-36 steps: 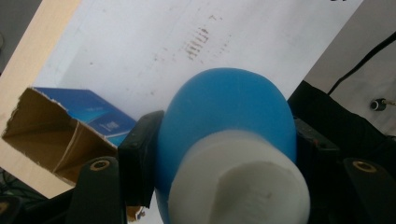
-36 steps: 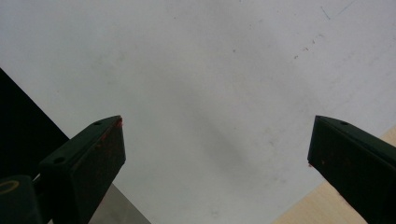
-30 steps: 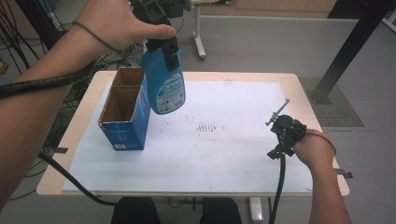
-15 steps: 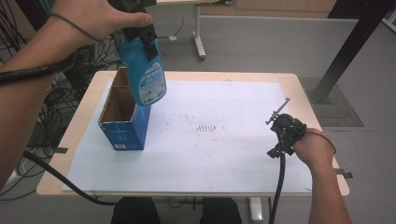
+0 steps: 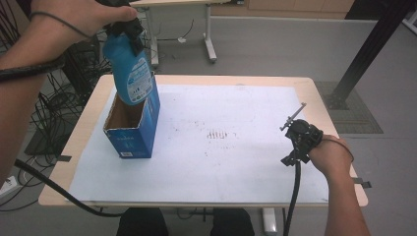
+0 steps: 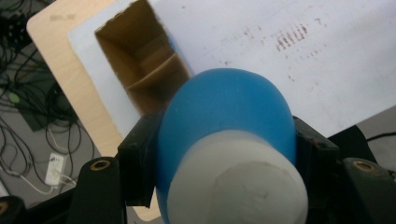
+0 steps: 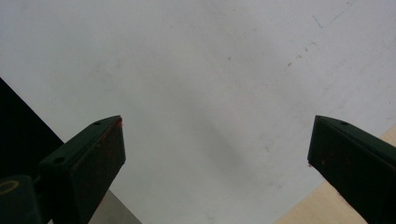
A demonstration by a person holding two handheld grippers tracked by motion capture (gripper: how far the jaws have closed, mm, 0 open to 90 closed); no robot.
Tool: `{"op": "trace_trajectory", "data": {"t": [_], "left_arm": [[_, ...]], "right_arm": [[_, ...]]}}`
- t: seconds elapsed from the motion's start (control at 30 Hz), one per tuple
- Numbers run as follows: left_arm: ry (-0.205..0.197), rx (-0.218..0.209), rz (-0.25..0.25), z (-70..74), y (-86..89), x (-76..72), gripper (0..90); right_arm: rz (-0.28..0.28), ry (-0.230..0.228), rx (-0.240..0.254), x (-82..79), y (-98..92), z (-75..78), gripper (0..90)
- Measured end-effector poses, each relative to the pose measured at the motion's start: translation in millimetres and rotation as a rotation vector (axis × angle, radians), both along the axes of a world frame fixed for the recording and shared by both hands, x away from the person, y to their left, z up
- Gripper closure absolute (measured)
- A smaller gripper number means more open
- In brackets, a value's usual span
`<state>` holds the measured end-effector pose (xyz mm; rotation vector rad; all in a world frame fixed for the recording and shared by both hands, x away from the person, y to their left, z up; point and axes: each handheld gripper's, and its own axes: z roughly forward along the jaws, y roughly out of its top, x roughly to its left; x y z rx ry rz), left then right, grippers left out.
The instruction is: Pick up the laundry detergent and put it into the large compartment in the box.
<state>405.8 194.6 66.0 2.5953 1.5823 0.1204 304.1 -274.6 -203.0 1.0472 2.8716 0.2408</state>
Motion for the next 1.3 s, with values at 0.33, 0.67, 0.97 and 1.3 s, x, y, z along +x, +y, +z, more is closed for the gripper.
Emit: {"op": "trace_trajectory", "data": {"t": [0.33,0.67,0.97,1.3], "left_arm": [[-0.007,-0.013,0.119,-3.7,19.6,3.6,37.2],[0.000,-0.014,0.272,-9.6,38.8,8.4,37.2],[0.017,-0.036,0.354,-17.5,54.5,15.8,37.2],[0.032,-0.039,0.361,-26.7,55.4,20.7,37.2]], "right_arm": [[-0.007,0.002,0.005,-0.9,-2.4,-2.2,3.9],[-0.009,0.001,0.007,-2.5,-3.4,-5.2,3.9],[-0.012,0.000,0.012,-3.1,-5.8,-7.7,3.9],[-0.016,0.004,0.019,-4.3,-9.1,-11.1,3.8]]}}
